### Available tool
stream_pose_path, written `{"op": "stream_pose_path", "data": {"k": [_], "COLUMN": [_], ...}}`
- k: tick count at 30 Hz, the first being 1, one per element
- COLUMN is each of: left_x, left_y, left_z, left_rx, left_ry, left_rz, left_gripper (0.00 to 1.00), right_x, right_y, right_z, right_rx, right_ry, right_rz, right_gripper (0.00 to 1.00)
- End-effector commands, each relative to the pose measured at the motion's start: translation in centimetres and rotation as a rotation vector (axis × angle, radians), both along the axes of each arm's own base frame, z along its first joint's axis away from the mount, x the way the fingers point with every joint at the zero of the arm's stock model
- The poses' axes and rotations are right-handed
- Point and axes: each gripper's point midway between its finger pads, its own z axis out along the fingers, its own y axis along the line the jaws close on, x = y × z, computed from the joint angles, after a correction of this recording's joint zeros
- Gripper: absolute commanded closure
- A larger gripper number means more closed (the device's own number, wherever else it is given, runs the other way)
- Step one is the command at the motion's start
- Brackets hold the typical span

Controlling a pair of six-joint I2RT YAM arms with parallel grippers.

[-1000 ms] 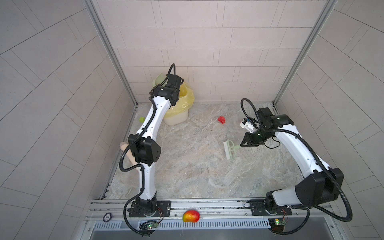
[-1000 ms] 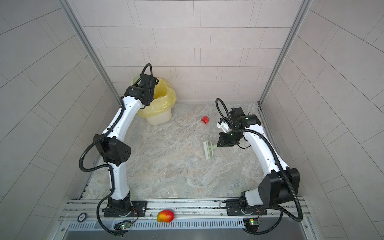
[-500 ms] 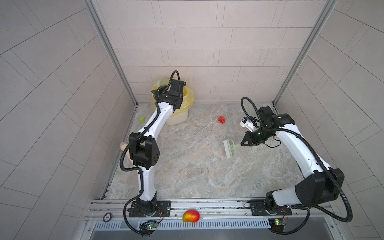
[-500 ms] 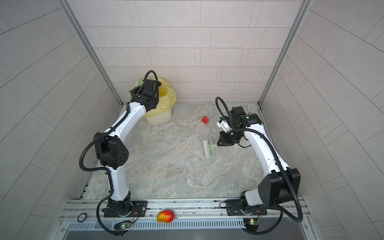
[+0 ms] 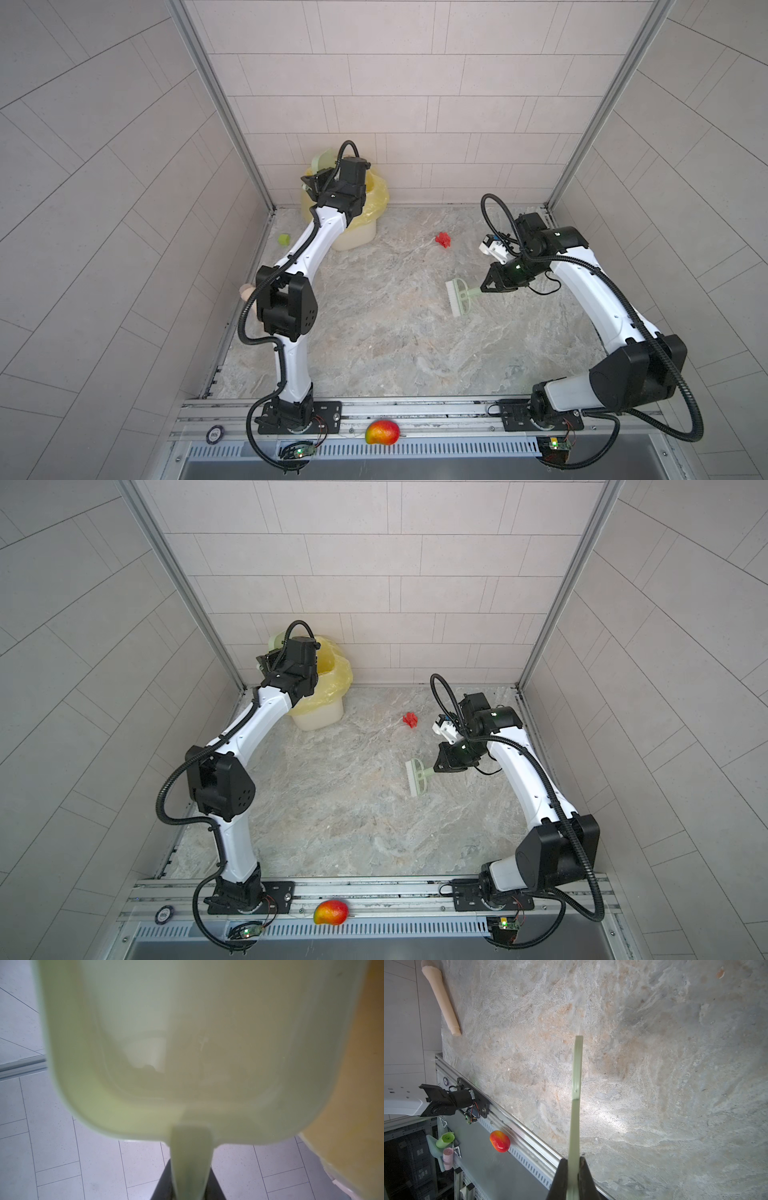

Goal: Sweep away the paper scraps from the table
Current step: 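Tip the green dustpan over the yellow bin with the left gripper, then lower the dustpan beside the red scrap with left while right brush approaches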

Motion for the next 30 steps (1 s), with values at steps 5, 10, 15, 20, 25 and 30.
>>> {"op": "stream_pose_path", "data": {"k": [5,10,15,20,25,30], "left_x": [-4.1,-6.8,-9.9,-13.0,-16.4,-19.2], "left_y": [-3.3,-7.3,-12.5,-16.3,-17.8,-19.3], "left_z": [2.6,-0.6,-4.8,-9.4,-13.9,-17.6], "left_rx": [-0.261,-0.480,-0.769,-1.054,-1.214,-1.350], "left_ry": [-0.163,-0.152,-0.099,-0.012,0.110,0.232], "left_rz": [-0.067,-0.137,-0.228,-0.253,-0.216,-0.181], "left_gripper": [1.00,1.00,1.00,1.00,1.00,1.00], "right_x": [1.6,3.6,6.6,10.2,14.0,17.6], "right_y": [-1.3,-2.6,-3.8,-4.3,-4.5,-3.4], "right_z": [1.0,1.6,2.5,2.9,2.6,2.0], "right_rx": [-0.077,-0.153,-0.242,-0.308,-0.411,-0.480], "right_ry": [-0.080,-0.164,-0.260,-0.336,-0.391,-0.428], "right_rz": [-0.033,-0.072,-0.094,-0.097,-0.086,-0.066], "right_gripper": [1.00,1.00,1.00,1.00,1.00,1.00]}}
